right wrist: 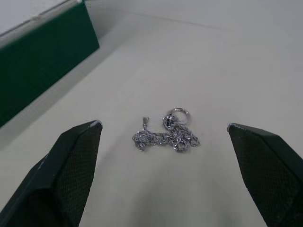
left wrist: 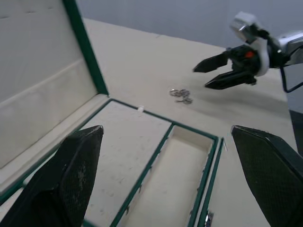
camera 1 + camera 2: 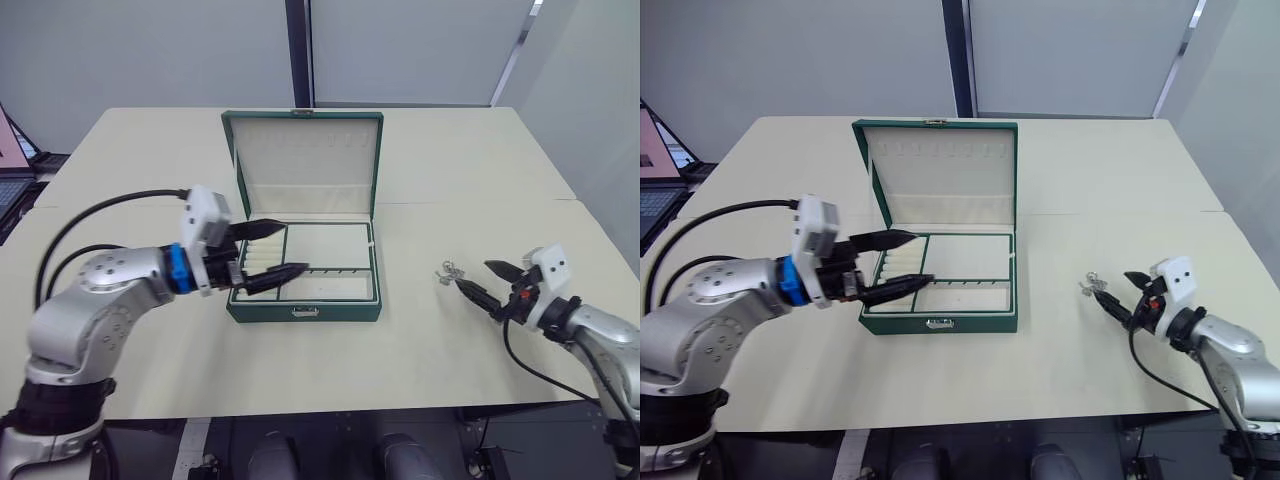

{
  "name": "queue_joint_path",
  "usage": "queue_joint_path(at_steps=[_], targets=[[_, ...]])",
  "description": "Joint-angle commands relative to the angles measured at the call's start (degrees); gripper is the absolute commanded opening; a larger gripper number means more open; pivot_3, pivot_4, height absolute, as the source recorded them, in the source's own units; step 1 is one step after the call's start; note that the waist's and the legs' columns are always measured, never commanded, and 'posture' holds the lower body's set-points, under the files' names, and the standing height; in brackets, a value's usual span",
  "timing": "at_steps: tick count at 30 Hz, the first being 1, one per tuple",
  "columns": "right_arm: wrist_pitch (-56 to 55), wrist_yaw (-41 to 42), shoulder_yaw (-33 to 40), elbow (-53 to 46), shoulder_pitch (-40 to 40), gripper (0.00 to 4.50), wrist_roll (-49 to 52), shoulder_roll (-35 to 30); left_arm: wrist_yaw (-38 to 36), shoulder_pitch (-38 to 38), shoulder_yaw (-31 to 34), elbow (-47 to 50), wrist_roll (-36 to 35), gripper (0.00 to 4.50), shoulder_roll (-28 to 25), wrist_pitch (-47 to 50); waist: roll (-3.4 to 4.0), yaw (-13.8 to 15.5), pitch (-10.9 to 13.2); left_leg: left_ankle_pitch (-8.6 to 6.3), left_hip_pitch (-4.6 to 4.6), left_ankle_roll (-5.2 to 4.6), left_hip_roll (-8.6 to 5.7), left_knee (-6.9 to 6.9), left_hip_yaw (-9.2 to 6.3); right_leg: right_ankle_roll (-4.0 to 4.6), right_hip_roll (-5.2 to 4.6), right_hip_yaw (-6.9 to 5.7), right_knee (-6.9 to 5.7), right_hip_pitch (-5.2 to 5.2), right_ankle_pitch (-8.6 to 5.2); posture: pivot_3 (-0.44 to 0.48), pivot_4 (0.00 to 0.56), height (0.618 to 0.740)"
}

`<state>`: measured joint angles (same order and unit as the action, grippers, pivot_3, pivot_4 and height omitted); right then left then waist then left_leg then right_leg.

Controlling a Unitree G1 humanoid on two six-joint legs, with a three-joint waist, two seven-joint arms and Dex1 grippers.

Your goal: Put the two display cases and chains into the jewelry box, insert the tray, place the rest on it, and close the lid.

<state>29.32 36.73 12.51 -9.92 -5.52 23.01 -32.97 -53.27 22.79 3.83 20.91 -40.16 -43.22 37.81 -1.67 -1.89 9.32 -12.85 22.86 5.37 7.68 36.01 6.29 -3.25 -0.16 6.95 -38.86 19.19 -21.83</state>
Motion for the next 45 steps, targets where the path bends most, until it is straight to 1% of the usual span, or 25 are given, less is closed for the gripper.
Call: queue_joint_path(at_steps=[1,6,17,23,27,30,35,41,45], targets=[[-2.0,-5.8,-1.3,-2.7,-0.5,4.5,-4.0,1.8,-1.8,1.9,-2.9,0.5,1.3,4.49,1.8,-2.4,0.0,-0.1,0.0,0.0,0.0,0.0,0.0,0.0,0.0,0.0,0.02,0.02,-0.01,0.01,0.0,0.0,0.15,0.74],[-1.7,-10.8,-4.2,-1.4,-2.1,4.5,-7.2,5.9,-3.4,2.7,-7.9,-0.8,5.1,4.49,4.4,-5.4,0.01,0.1,0.0,0.0,-0.01,0.0,0.01,0.01,0.0,0.0,0.02,0.02,-0.01,0.01,0.0,0.0,0.15,0.74],[-1.1,-15.3,-8.1,3.0,-4.5,4.5,-11.7,9.9,-2.9,4.0,-10.2,-2.0,8.5,4.49,7.7,-7.3,0.01,0.1,0.0,0.0,0.0,0.0,0.0,0.02,-0.01,0.0,0.02,0.0,-0.04,0.01,0.0,0.0,0.15,0.74],[1.6,-16.1,-8.4,4.7,-4.7,4.5,-11.9,10.6,-2.7,3.5,-10.4,-1.6,9.4,4.49,8.4,-7.5,-0.03,0.1,-0.1,0.0,-0.03,0.0,0.01,0.04,-0.02,0.0,0.02,0.0,-0.06,-0.02,0.0,0.0,0.15,0.74],[4.7,-15.6,-8.3,3.7,-4.0,4.5,-10.7,10.9,-2.5,3.4,-10.4,-1.4,9.7,4.49,8.7,-7.4,-0.09,0.1,-0.1,0.0,-0.04,0.0,0.01,0.05,-0.04,0.0,0.02,-0.02,-0.06,-0.04,0.0,0.0,0.15,0.74],[6.4,-15.7,-8.1,3.2,-3.6,3.92,-10.2,11.0,-2.5,3.4,-10.5,-1.6,10.0,4.5,8.9,-7.7,-0.15,0.1,-0.2,0.0,-0.03,0.0,0.01,0.05,-0.06,0.0,0.02,-0.03,-0.06,-0.06,0.0,0.0,0.15,0.74],[8.1,-16.3,-8.3,4.1,-3.1,2.3,-11.2,10.8,-2.3,3.8,-10.8,-1.8,10.2,4.5,9.5,-7.7,-0.25,0.1,-0.3,0.0,-0.05,0.0,0.01,0.04,-0.06,0.0,0.02,-0.03,-0.06,-0.06,0.0,0.0,0.15,0.74],[7.4,-16.4,-8.7,5.0,-2.7,0.95,-11.8,10.7,-2.5,4.1,-10.8,-2.3,10.6,4.5,9.9,-7.9,-0.38,0.1,-0.5,0.0,-0.05,0.0,0.01,0.04,-0.06,0.0,0.02,-0.03,-0.06,-0.07,0.0,0.0,0.15,0.74],[7.3,-16.3,-8.6,5.2,-2.6,0.19,-12.0,10.8,-2.7,4.4,-10.9,-2.6,10.8,4.5,10.1,-8.0,-0.4,0.1,-0.6,0.0,-0.06,0.0,0.01,0.04,-0.06,0.0,0.02,-0.03,-0.06,-0.07,0.0,0.0,0.15,0.74]])
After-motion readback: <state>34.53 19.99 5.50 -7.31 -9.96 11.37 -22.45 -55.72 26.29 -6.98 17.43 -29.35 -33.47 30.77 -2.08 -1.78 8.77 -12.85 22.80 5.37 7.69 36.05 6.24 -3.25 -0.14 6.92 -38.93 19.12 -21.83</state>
